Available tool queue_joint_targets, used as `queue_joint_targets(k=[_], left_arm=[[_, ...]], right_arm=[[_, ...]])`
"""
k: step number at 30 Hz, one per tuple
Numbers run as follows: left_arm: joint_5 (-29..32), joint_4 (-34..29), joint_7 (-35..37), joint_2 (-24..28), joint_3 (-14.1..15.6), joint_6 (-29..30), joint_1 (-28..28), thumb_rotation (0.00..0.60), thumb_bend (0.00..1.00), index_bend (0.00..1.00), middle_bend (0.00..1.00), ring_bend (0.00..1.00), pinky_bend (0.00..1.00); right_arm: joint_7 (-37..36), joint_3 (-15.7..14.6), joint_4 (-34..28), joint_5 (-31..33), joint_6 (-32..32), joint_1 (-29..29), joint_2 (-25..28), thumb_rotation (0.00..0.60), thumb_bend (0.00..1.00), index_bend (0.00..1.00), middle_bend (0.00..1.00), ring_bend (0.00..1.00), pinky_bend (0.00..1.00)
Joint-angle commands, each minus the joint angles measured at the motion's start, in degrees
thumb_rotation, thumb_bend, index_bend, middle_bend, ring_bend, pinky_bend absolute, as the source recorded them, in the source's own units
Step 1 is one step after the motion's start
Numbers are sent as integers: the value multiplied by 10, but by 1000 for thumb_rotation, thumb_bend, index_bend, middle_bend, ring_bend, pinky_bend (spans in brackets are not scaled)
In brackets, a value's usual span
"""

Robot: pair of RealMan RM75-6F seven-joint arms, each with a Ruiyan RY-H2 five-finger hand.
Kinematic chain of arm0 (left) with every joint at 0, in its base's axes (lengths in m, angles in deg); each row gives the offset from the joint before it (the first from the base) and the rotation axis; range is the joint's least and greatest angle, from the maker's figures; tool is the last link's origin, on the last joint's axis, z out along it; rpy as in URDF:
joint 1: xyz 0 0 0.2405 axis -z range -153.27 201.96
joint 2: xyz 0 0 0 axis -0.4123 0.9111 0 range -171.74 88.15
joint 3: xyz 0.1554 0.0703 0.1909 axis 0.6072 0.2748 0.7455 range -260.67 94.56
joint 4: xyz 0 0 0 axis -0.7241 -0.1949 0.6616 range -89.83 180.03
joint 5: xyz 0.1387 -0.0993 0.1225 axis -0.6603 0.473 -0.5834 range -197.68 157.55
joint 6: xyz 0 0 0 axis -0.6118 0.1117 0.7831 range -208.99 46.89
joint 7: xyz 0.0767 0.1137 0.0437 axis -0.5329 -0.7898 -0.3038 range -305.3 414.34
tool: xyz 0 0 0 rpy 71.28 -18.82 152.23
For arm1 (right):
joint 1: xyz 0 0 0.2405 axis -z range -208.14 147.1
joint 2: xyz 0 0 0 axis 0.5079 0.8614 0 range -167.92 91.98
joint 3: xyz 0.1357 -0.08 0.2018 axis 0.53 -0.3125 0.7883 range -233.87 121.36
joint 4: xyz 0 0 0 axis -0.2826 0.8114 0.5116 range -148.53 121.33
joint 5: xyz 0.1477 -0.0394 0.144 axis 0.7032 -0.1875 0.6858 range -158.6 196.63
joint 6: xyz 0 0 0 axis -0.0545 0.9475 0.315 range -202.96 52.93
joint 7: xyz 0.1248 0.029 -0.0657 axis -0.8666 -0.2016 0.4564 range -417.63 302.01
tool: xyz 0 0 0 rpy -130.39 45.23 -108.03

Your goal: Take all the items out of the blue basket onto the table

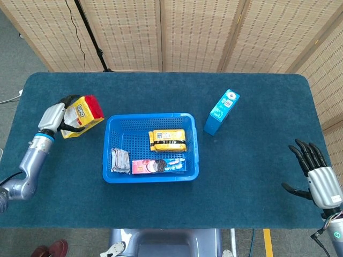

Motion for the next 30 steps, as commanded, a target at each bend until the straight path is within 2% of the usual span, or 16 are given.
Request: queue_joint_targets(k=[1,7,11,15,19,21,25,30], left_arm=[[-48,-26,54,19,4,34,-8,600,14,0,0,0,0],[-109,-116,58,84,23,133,-64,600,11,0,0,0,0],[-125,-181,28,128,44,194,-113,600,11,0,0,0,0],[-131,-223,0,152,62,247,-155,600,10,0,0,0,0],[-133,-281,-54,175,83,337,-223,600,11,0,0,0,0],[-130,-301,-77,181,89,365,-244,600,10,0,0,0,0],[-119,-339,-105,191,100,393,-276,600,11,0,0,0,0],[-139,-355,-96,202,111,418,-302,600,10,0,0,0,0]], right_arm=[[1,5,-17,-12,9,-5,17,600,0,0,0,0,0],[-18,14,-106,-64,8,-41,87,600,0,0,0,0,0],[-33,23,-170,-78,-44,-86,127,600,0,0,0,0,0],[-14,42,-211,-69,-106,-131,137,600,0,0,0,0,0],[17,70,-258,-23,-216,-202,123,600,0,0,0,0,0],[39,79,-276,-2,-248,-222,113,600,0,0,0,0,0],[95,98,-294,46,-317,-268,78,600,0,0,0,0,0],[171,119,-266,131,-409,-333,17,600,0,0,0,0,12]])
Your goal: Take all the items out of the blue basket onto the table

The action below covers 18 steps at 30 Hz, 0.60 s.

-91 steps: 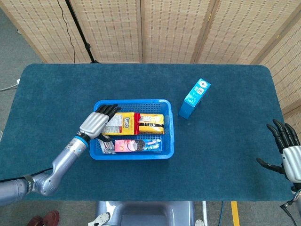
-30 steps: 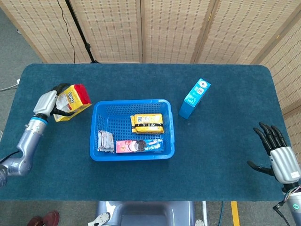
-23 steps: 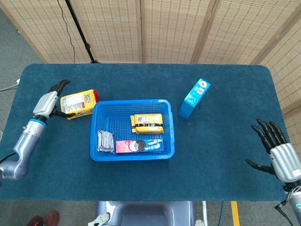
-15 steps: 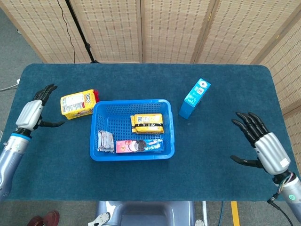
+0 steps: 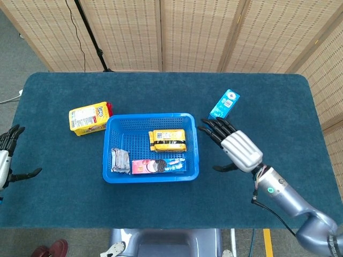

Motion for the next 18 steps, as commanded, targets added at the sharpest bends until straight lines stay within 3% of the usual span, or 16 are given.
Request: queue_joint_targets(k=[1,7,18], left_arm=[[-19,2,9,0,9,33,-22,600,10,0,0,0,0],[-23,13,8,0,7,48,-36,600,10,0,0,0,0],[-21,12,1,-4,-3,47,-43,600,11,0,0,0,0]], right_arm=[[66,25,21,82,-75,-60,-63,600,0,0,0,0,24],[122,32,57,151,-104,-99,-129,600,0,0,0,0,82],[229,52,126,309,-141,-181,-221,600,0,0,0,0,103]])
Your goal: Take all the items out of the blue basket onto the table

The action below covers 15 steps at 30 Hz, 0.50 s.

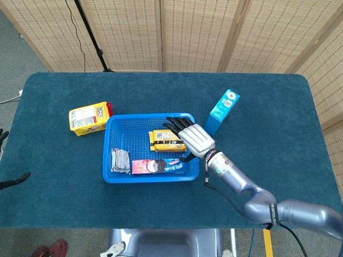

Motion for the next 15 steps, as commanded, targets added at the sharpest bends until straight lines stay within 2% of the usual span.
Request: queue_joint_targets(k=[1,8,15], left_arm=[[3,2,-6,-2,-1,-6,0,600,11,0,0,0,0],[11,5,-11,-6,-8,-14,2,600,11,0,0,0,0],[13,8,-9,-7,-11,-20,1,600,11,0,0,0,0]], right_arm=[[39,9,23,67,-12,-34,-37,600,0,0,0,0,106],[84,11,54,145,-7,-78,-87,600,0,0,0,0,140],[127,-8,117,167,9,-106,-139,600,0,0,0,0,161]])
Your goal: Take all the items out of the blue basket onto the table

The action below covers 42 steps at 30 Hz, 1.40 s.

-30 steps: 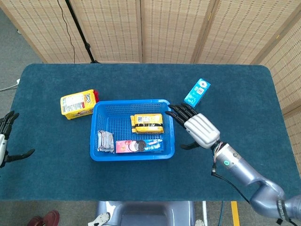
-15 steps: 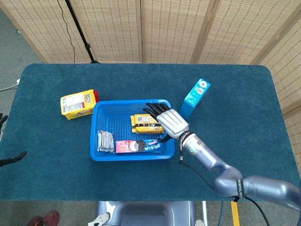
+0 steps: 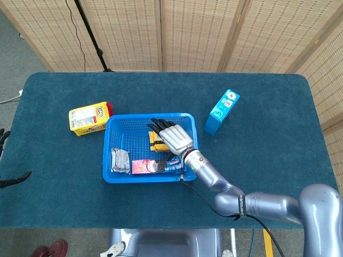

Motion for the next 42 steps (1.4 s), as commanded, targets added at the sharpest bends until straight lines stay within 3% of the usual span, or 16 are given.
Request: queue_joint_targets(k=[1,10,28,33,38,42], left_arm=[[0,2,1,-1,-1,-3,0,600,11,0,0,0,0],[-3,3,4,-1,-4,-3,-3,600,11,0,0,0,0],[1,12,11,-3,-10,-18,-2,600,11,0,0,0,0],[2,13,10,-3,-11,-20,-2,600,11,0,0,0,0],[3,14,10,-4,-11,-21,-3,600,11,0,0,0,0],[2,15,11,-4,-11,-23,-3,600,10,0,0,0,0]], right_arm=[[21,-11,48,9,8,-15,-35,600,0,0,1,0,165],[18,-25,119,19,-8,-24,-85,600,0,86,31,0,184],[27,-38,239,4,-49,-43,-151,600,0,80,68,28,194],[25,-37,260,-5,-46,-43,-165,600,0,151,195,169,291],[18,-37,287,-34,-24,-39,-184,600,0,355,448,426,487],[-5,-36,297,-73,4,-30,-191,600,0,460,536,518,568]])
